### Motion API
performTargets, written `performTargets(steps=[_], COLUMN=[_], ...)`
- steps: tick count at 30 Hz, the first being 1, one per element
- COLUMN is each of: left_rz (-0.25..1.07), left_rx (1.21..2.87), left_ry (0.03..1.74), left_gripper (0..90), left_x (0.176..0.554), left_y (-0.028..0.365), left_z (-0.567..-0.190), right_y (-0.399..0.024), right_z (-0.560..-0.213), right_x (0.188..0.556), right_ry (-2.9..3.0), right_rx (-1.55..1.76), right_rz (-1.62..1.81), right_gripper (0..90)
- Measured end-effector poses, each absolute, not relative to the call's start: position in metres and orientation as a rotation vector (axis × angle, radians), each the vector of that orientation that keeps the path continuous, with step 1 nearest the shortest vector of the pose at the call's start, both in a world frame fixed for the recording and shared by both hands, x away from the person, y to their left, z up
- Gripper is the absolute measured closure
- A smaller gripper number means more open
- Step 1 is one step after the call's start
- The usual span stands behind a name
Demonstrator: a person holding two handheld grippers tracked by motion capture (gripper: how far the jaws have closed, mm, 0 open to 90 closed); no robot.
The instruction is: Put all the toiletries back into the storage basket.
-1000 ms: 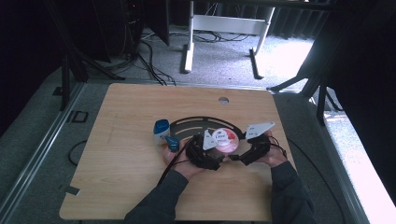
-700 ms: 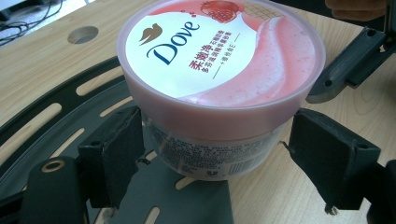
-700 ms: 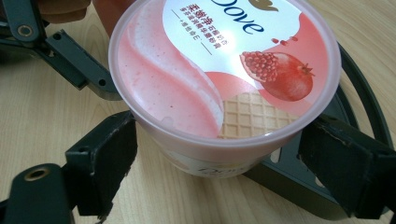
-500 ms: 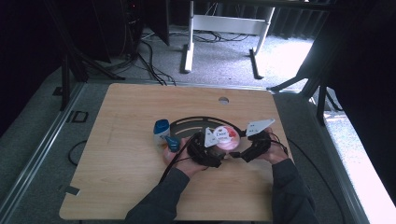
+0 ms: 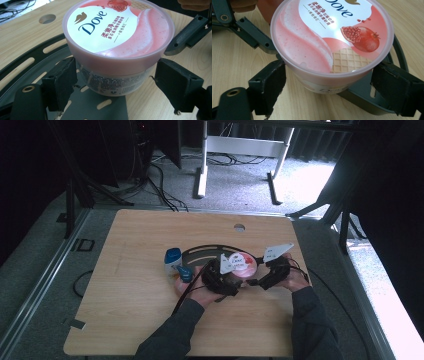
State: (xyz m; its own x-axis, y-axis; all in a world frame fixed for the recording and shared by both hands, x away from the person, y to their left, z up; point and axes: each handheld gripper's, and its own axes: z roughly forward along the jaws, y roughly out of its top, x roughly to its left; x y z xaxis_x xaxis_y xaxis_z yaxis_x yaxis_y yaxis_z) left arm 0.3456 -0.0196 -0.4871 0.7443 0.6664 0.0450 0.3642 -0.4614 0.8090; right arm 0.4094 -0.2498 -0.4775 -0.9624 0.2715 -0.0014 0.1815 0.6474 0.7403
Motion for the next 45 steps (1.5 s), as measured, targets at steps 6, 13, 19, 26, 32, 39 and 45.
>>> performTargets(steps=[6, 13, 19, 26, 32, 39, 45], left_rz=[0.464, 0.473, 0.472, 0.482, 0.483, 0.492, 0.501], left_rx=[2.098, 2.103, 2.102, 2.095, 2.097, 2.089, 2.075], left_ry=[0.792, 0.802, 0.810, 0.823, 0.828, 0.841, 0.860], left_gripper=[18.8, 18.8, 18.8, 18.8, 18.8, 18.8, 18.8], left_x=[0.348, 0.350, 0.353, 0.355, 0.357, 0.359, 0.361], left_y=[-0.022, -0.026, -0.027, -0.030, -0.032, -0.033, -0.033], left_z=[-0.488, -0.492, -0.492, -0.493, -0.495, -0.495, -0.494], right_y=[-0.249, -0.251, -0.252, -0.254, -0.254, -0.254, -0.253], right_z=[-0.476, -0.481, -0.482, -0.482, -0.483, -0.483, -0.479], right_x=[0.414, 0.418, 0.422, 0.426, 0.428, 0.431, 0.436], right_ry=[2.752, 2.767, 2.774, 2.781, 2.790, 2.794, 2.799], right_rx=[0.369, 0.380, 0.394, 0.403, 0.396, 0.400, 0.396], right_rz=[1.201, 1.192, 1.191, 1.189, 1.166, 1.163, 1.144], right_gripper=[13.8, 13.8, 13.8, 13.9, 14.1, 14.6, 15.3])
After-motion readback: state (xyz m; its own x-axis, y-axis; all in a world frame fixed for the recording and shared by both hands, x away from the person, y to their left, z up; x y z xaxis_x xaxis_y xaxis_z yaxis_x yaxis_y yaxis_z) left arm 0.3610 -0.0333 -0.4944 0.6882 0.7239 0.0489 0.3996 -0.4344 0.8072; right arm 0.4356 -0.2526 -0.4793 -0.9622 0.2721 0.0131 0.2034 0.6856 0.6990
